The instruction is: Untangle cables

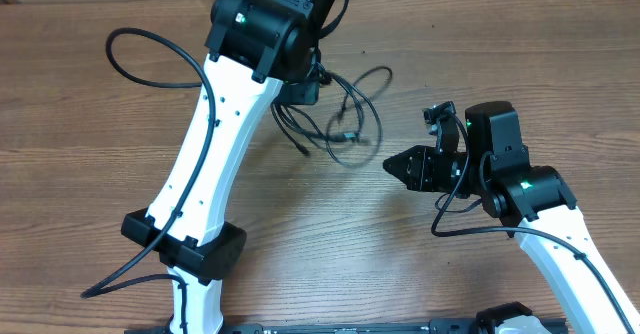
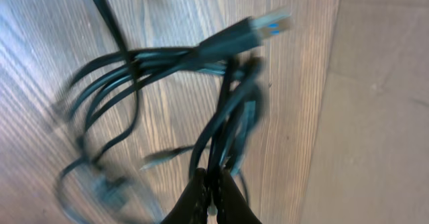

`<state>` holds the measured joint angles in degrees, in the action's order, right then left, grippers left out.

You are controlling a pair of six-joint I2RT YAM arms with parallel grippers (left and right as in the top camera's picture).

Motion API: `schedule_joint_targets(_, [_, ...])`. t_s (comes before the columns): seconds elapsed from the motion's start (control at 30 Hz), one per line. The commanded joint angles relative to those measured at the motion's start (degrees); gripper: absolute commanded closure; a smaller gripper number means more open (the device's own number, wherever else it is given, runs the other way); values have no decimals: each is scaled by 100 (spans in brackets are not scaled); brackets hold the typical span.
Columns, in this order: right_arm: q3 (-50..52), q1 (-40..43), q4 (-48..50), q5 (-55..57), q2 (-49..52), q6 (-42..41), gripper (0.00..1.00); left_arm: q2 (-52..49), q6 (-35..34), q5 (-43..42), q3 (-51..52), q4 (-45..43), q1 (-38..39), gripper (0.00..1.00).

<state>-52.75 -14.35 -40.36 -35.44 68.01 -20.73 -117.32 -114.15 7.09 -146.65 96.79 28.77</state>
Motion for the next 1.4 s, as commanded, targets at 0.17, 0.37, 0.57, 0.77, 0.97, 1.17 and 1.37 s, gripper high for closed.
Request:
schedule_joint_targets(0.17, [-153,-22,-498,1084,-4,114,96,232,645,273,-162,-2,-114,95])
schedule_joint_targets(0.37, [-153,-22,-498,1040,-7,114,96,232,745,190,-164,0,-116,96])
schedule_joint_targets(0.57, [-153,-22,-249,507,-4,107,80,232,461,-162,-162,0,-118,96])
schedule_joint_targets(0.77, [-153,-22,195,-74,-4,-44,44,232,-142,-483,-164,0,-142,96])
schedule_joint_targets(0.97, [-153,-22,675,-74,-4,-372,36,232,-527,-1178,-164,-42,-229,96])
schedule_joint_targets(1.17, [-153,-24,846,-76,-4,-369,36,232,-527,-1851,-164,-264,-326,96])
schedule_joint_targets(1.37, [-153,-48,935,-90,-4,-365,37,232,-527,-2179,-164,-269,-330,96])
